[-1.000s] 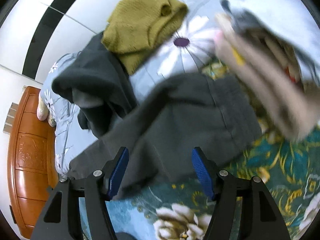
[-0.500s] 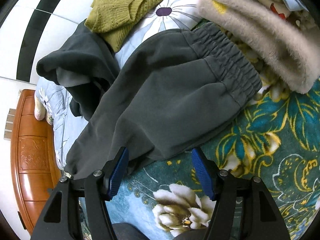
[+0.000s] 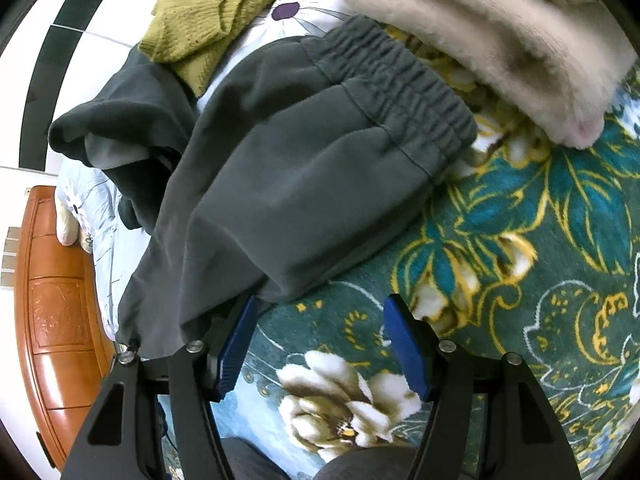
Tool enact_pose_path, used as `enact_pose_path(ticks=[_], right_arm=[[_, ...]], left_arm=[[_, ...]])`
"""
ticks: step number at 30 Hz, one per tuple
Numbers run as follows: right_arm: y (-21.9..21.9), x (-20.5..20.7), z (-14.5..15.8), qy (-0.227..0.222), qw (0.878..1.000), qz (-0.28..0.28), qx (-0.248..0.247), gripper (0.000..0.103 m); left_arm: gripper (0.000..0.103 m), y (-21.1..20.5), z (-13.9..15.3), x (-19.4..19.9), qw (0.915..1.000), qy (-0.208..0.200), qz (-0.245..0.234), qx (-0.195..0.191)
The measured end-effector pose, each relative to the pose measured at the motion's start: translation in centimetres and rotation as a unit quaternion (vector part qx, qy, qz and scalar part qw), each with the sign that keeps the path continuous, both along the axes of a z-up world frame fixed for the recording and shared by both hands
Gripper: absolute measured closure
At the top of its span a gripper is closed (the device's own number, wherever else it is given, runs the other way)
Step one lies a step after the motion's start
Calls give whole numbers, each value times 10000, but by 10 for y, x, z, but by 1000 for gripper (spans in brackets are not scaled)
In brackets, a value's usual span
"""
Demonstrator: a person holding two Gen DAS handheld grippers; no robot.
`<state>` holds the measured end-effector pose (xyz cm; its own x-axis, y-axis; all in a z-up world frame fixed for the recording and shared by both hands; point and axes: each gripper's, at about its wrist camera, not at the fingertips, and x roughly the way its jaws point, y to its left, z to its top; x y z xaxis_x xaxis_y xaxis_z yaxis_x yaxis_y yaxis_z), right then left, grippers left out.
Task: Fold clothes
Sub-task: 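Lift the ribbed cuff with the left tool and fold it over the leg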
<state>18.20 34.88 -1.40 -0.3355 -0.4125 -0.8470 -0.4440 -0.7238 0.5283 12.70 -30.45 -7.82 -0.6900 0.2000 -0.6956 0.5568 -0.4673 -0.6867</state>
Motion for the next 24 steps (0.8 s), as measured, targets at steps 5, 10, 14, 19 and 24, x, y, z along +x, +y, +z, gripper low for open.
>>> enact_pose_path(ticks=[5,10,14,19,24], right_arm=[[2,6,-3,-81,10000,-46,-2,36],[-1,12,0,-44,9999,-97,-88,36],[-5,18,6,47,9998,-102,-137,36],[-6,31,11,160,9995,-141,-241,36],[-9,43,13,239,9990,-172,-346,36]], left_arm=[[78,6,13,1,9999,-49,-24,-160],[85,13,34,7,9994,-42,-34,-336],[86,20,70,29,9989,109,-63,-461],[86,14,104,71,9981,133,-10,-595],[86,-27,102,121,9974,-181,338,-603]])
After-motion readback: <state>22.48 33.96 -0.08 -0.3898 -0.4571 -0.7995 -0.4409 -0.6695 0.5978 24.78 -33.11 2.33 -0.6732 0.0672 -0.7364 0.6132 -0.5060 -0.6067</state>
